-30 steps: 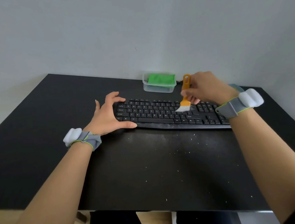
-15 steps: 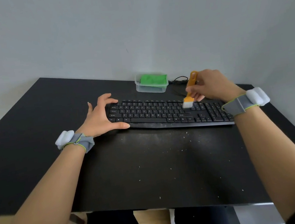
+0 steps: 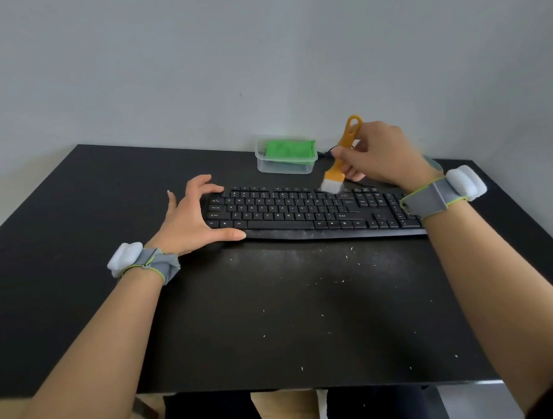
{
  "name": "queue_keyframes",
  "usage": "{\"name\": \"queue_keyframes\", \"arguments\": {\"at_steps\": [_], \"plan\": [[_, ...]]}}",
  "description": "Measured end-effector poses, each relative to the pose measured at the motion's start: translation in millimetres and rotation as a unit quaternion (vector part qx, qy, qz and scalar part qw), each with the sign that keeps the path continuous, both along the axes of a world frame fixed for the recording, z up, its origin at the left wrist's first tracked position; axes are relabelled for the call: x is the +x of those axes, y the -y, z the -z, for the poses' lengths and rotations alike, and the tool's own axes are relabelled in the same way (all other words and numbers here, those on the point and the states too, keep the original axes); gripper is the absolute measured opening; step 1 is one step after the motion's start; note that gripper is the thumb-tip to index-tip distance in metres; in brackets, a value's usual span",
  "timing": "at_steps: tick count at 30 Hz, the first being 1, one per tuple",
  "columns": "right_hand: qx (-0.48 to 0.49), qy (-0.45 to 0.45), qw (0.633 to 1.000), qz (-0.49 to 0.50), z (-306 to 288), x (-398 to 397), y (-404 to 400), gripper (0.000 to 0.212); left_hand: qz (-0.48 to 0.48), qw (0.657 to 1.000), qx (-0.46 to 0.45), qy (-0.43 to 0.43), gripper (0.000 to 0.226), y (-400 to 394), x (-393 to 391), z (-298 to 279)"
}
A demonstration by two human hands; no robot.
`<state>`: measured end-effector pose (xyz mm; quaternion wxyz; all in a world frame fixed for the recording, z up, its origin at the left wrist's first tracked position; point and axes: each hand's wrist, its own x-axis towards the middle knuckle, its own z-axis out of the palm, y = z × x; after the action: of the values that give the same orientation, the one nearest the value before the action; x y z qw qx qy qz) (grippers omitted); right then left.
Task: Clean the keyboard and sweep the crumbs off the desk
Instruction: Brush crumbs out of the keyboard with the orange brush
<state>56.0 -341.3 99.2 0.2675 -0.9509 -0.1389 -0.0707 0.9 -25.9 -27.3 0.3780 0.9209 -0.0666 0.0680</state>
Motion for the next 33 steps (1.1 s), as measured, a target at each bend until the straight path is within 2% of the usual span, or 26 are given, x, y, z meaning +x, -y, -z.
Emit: {"name": "queue_keyframes", "arguments": {"at_steps": [4,6,12,15,18,23,33], "plan": [[0.143,-0.057,0.986,-0.066,10.5,-6.6,-43.3,0.014,-0.003,1.0,0.0,0.003,0.127,-0.3,0.9,1.1],[0.185,-0.074,0.974,-0.104,17.8,-7.6,-64.7,0.012,-0.004,1.0,0.002,0.003,0.127,-0.6,1.3,1.7],[0.201,-0.097,0.961,-0.164,34.5,-10.7,-115.2,0.014,-0.002,1.0,-0.007,0.002,0.127,0.0,5.1,4.4],[0.203,-0.108,0.958,-0.174,41.1,-9.2,-133.2,0.022,-0.01,1.0,-0.015,0.006,0.124,0.5,4.9,4.7],[0.192,-0.107,0.957,-0.191,46.8,-8.6,-146.3,0.023,-0.022,1.0,-0.021,0.005,0.122,-0.6,3.7,4.6],[0.127,-0.093,0.964,-0.213,50.1,-5.4,-146.6,0.011,-0.012,1.0,-0.027,0.005,0.126,-3.1,3.5,5.6],[-0.037,-0.098,0.975,-0.195,26.7,6.1,-83.1,0.015,-0.001,1.0,-0.008,0.014,0.129,-3.9,4.9,4.5]]}}
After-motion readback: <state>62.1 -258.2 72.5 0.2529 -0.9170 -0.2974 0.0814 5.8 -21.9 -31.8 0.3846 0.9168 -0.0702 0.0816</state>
